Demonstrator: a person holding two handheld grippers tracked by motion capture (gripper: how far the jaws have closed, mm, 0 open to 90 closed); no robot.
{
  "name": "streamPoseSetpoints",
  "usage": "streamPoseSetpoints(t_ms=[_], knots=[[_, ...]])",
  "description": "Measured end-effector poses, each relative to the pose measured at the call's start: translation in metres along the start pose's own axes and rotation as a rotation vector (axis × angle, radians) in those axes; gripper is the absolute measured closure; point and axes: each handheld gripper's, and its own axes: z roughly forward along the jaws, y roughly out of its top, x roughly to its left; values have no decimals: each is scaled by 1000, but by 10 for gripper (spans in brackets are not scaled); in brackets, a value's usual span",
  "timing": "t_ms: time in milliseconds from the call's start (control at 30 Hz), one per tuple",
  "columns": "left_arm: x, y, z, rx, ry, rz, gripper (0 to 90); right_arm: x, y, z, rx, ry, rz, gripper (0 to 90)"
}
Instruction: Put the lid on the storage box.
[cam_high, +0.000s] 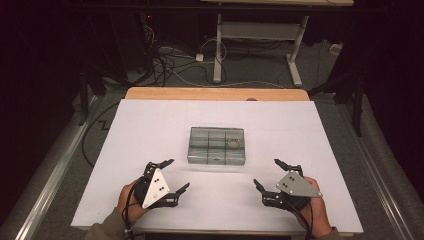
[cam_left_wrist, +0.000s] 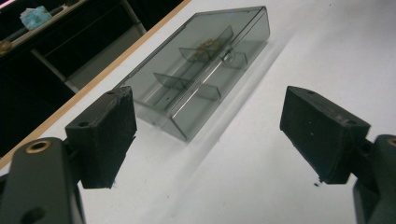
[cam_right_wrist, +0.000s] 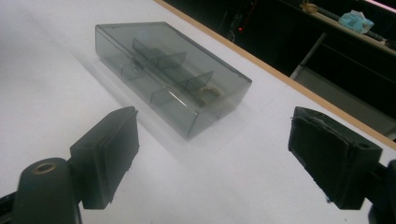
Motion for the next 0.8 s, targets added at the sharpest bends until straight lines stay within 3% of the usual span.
streamPoseSetpoints(t_ms=[100,233,267,700,800], knots=[[3,-6,-4,24,6,25,175,-2,-6,-1,18,-11,-1,163],[7,-18,-7,56,16,14,175,-5,-14,-4,33,-22,9,163],[9,-19,-9,80,20,39,175,-6,-17,-5,40,-27,12,163],[27,-51,-21,158,73,-79,175,-24,-51,-12,69,-70,54,163],[29,-54,-23,164,79,-98,175,-28,-57,-13,73,-74,86,163]])
